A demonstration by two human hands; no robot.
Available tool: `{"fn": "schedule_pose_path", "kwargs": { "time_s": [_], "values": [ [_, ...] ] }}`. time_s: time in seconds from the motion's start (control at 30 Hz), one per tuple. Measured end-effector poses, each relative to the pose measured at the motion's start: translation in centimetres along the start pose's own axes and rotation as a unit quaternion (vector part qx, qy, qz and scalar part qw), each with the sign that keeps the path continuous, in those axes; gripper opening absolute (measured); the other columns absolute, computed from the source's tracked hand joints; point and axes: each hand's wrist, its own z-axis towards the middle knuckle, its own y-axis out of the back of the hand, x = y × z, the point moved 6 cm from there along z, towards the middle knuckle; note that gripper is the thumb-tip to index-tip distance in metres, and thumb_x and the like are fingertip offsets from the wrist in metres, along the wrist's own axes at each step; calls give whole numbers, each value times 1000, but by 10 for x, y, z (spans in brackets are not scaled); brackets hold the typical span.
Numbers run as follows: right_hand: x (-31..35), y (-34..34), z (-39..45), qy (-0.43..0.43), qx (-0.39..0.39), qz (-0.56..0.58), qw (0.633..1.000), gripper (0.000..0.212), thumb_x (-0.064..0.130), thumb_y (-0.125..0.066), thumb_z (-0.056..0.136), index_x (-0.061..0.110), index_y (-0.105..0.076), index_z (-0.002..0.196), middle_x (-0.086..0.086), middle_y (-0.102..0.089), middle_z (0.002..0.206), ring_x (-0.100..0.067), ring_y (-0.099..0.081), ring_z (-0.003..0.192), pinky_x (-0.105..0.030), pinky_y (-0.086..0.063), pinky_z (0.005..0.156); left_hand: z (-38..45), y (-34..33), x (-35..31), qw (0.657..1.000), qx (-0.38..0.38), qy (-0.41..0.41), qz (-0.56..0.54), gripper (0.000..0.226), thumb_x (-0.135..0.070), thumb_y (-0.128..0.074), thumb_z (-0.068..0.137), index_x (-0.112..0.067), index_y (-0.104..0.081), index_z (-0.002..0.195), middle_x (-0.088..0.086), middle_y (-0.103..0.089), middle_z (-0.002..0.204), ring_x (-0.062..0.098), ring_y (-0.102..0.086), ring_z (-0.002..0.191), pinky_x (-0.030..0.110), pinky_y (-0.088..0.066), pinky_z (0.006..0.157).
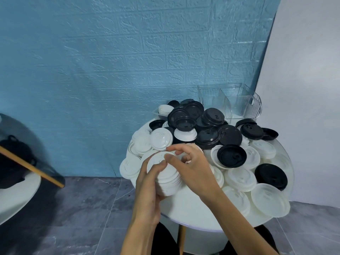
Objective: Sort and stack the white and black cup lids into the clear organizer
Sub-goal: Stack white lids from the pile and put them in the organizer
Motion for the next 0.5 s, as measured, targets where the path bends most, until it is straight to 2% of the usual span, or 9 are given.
{"fn": "schedule_pose_path", "kwargs": {
  "time_s": [0.1, 0.17, 0.2, 0.3, 0.43, 0.5],
  "values": [
    [0, -4, 2, 0, 9, 19, 1000, 16, 45, -71, 81, 37, -76, 95, 11, -69, 101, -4, -64, 81, -22, -51, 79, 1, 0, -5, 1000, 0, -10, 3, 41, -31, -72, 81, -44, -71, 120, -4, -77, 117, 17, -72, 113, 40, -55, 85],
    [0, -8, 4, 3, 18, 25, 1000, 20, 49, -68, 82, 36, -76, 96, 9, -72, 101, -7, -67, 87, -29, -53, 84, 3, 2, -7, 1000, -9, -22, 6, 35, -25, -70, 88, -43, -72, 118, -3, -78, 117, 18, -73, 111, 42, -54, 85],
    [-1, -11, 4, 5, 28, 35, 999, 22, 51, -66, 86, 36, -76, 98, 9, -73, 101, -8, -68, 90, -29, -54, 85, 4, 4, -8, 999, -17, -28, 2, 35, -24, -70, 87, -41, -72, 118, -3, -77, 117, 17, -73, 109, 41, -55, 83],
    [-8, -13, 4, -13, 48, 74, 996, 27, 54, -55, 98, 36, -74, 104, 17, -73, 98, 2, -65, 86, -15, -49, 73, 7, 20, -20, 996, -59, -53, -26, 42, -29, -74, 75, -40, -73, 115, -7, -76, 120, 15, -71, 107, 37, -54, 76],
    [-22, -8, -2, 40, 29, -49, 998, 14, 38, -59, 100, 37, -72, 105, 23, -69, 102, 1, -62, 92, -10, -44, 76, 16, 61, -40, 988, -116, -95, -35, 28, -16, -67, 91, -38, -73, 106, -11, -73, 110, 15, -64, 100, 33, -54, 63],
    [-28, -13, -8, 62, 27, -128, 989, 21, 47, -63, 94, 36, -72, 109, 22, -65, 103, 0, -59, 94, -14, -43, 81, 19, 77, -44, 985, -135, -101, -27, 28, -16, -66, 94, -40, -73, 106, -10, -71, 110, 17, -63, 99, 36, -53, 66]
  ]
}}
